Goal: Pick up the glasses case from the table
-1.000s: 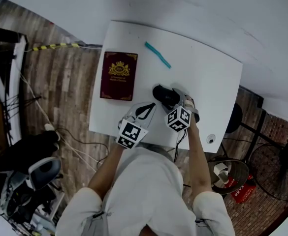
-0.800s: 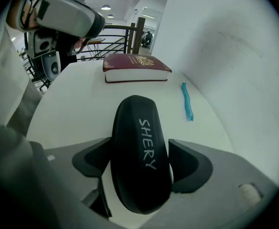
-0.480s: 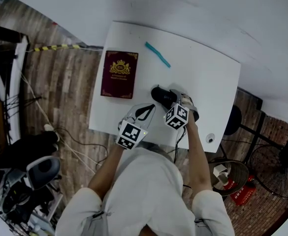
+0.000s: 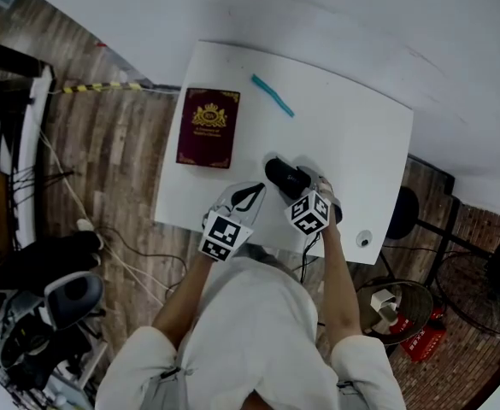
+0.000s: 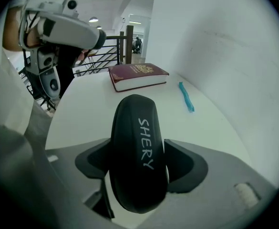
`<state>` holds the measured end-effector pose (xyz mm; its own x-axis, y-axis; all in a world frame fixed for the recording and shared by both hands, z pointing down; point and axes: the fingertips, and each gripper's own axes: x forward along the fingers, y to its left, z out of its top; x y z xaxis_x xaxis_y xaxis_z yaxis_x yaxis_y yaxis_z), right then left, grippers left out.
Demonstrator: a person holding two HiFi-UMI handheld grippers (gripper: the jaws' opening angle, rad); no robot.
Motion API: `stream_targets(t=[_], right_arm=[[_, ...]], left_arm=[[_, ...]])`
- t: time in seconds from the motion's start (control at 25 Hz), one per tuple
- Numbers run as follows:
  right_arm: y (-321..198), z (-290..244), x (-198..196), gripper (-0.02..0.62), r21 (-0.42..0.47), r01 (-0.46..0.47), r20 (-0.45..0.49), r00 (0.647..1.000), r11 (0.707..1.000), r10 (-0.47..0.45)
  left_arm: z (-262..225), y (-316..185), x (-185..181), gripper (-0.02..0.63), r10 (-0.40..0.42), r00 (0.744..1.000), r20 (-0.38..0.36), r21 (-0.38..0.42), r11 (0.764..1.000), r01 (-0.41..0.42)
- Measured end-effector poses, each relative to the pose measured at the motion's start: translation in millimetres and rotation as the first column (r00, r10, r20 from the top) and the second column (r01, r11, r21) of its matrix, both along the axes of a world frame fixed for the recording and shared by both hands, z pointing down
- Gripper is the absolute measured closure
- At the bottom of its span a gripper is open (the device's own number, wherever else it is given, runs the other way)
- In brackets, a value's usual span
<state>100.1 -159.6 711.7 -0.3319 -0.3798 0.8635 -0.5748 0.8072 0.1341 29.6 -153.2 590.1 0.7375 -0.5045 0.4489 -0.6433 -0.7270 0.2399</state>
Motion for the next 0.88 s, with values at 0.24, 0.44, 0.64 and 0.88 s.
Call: stream_targets(t=[0.24,0.44,0.64,0.88], right_arm=[[4,-39,5,0.273,0.051,-0.131,0.158,0.98,0.99,0.122],[4,-85,7,0.273,0.099,-0.231,0.312,0.931,0.968,0.19],[8,-143,6,0.275,0.169,-0.293,0.44,0.877,0.941,0.194],[19,-208,13,0.276,0.238,-0.386,0.565,0.802,0.891,0.196]], left_arm=[[-11,3,0,0.588,-0.003,1.0,-0.001,0.028,1.0,0.003],[-33,4,3,0.588,-0.004,1.0,-0.016,0.073,0.997,0.006],[-59,5,5,0.588,-0.009,0.999,-0.036,0.127,0.992,0.014],[-94,7,7,0.588,-0.012,0.998,-0.058,0.198,0.98,0.023]])
